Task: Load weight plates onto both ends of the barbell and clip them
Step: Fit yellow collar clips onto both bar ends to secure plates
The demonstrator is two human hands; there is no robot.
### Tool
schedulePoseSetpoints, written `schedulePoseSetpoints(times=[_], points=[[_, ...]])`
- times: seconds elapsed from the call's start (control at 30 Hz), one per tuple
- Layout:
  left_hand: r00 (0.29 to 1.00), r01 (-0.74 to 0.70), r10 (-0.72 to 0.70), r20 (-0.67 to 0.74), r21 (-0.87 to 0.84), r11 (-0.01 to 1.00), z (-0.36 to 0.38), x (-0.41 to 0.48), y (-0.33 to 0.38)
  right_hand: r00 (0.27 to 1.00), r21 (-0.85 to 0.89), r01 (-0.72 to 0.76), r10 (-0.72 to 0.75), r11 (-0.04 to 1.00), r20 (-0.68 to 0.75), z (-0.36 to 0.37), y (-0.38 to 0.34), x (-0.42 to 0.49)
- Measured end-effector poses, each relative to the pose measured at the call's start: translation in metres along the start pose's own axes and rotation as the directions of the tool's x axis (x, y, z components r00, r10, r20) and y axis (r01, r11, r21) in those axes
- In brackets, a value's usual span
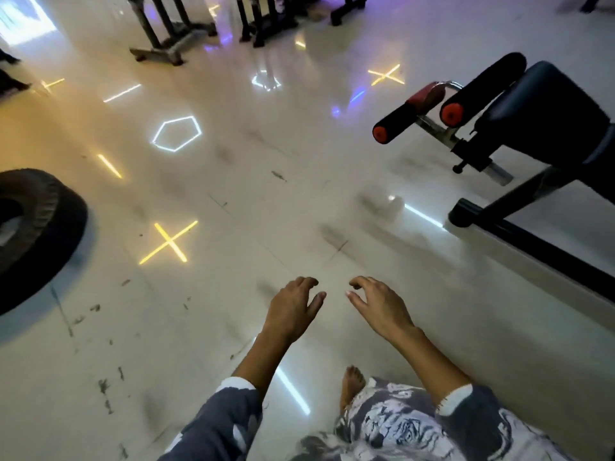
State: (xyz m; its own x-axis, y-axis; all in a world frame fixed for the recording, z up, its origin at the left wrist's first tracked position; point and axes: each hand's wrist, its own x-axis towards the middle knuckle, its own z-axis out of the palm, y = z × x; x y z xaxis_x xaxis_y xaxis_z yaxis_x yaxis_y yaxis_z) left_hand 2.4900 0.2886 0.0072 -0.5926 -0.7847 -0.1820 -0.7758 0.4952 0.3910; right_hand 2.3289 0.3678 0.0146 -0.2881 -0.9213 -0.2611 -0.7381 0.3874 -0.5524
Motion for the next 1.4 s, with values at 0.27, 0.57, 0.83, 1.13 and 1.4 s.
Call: schedulePoseSetpoints(times=[0.27,0.57,0.83,1.13,1.4], points=[[0.998,0.028,-0.03,-0.062,-0.032,0.999,-0.067,0.222,-0.031,1.0,0.011,0.014,-0.014,1.0,0.024,-0.064,-0.022,0.215],[0.998,-0.04,0.037,-0.055,-0.045,0.998,-0.142,0.489,-0.083,0.997,0.029,-0.058,0.059,0.998,-0.043,-0.134,-0.049,0.475],[0.986,-0.158,0.161,0.04,-0.069,0.985,-0.205,0.73,-0.079,0.967,0.169,-0.197,0.219,0.966,-0.127,-0.216,-0.039,0.677],[0.956,-0.27,0.263,0.127,0.037,0.962,-0.233,1.008,-0.037,0.938,0.207,-0.254,0.292,0.945,-0.186,-0.318,0.033,0.926],[0.906,-0.403,0.39,0.165,0.052,0.914,-0.257,1.234,0.031,0.93,0.132,-0.296,0.317,0.946,-0.185,-0.436,0.091,1.097]])
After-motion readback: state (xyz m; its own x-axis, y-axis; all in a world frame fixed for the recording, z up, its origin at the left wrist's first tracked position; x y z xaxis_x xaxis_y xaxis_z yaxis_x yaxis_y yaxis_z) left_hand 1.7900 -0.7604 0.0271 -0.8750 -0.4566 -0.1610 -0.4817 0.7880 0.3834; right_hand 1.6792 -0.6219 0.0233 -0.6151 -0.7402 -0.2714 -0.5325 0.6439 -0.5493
